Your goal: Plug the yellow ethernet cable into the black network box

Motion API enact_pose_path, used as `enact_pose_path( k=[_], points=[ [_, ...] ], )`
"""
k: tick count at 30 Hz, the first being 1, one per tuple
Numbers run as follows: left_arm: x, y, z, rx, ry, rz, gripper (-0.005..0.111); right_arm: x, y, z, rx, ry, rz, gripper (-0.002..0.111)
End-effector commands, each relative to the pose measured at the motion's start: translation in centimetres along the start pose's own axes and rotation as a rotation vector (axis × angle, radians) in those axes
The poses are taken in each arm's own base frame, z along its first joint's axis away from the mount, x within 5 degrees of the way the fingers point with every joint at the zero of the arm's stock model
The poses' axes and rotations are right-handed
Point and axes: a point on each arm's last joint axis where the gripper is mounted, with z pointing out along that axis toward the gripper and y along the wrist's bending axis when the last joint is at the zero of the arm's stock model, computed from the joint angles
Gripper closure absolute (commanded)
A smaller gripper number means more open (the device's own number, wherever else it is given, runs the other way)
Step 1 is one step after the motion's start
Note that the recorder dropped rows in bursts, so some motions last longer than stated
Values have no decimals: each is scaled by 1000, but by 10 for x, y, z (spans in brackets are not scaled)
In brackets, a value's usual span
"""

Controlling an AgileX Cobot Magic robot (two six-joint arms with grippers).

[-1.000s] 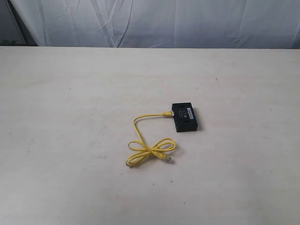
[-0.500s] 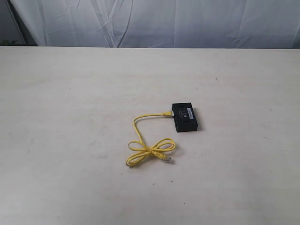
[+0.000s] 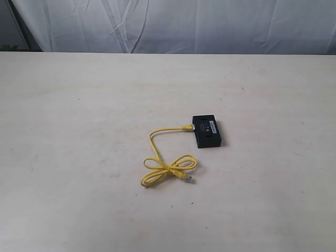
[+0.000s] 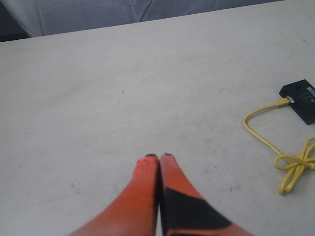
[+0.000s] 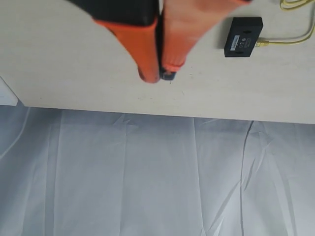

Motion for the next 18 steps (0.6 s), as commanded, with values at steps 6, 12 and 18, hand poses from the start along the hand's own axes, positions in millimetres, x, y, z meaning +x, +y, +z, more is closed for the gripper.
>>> enact_pose_path(
  k=[6,12,18],
  points=[
    [0,0,-1,-1,-11,-7,107,25,-2,21,17,0,1,109],
    [0,0,-1,-1,-11,-7,107,42,-3,32,20,19,4,109],
    [0,0,-1,-1,-11,-7,107,72,-4,45,22,97,10,109]
  ],
)
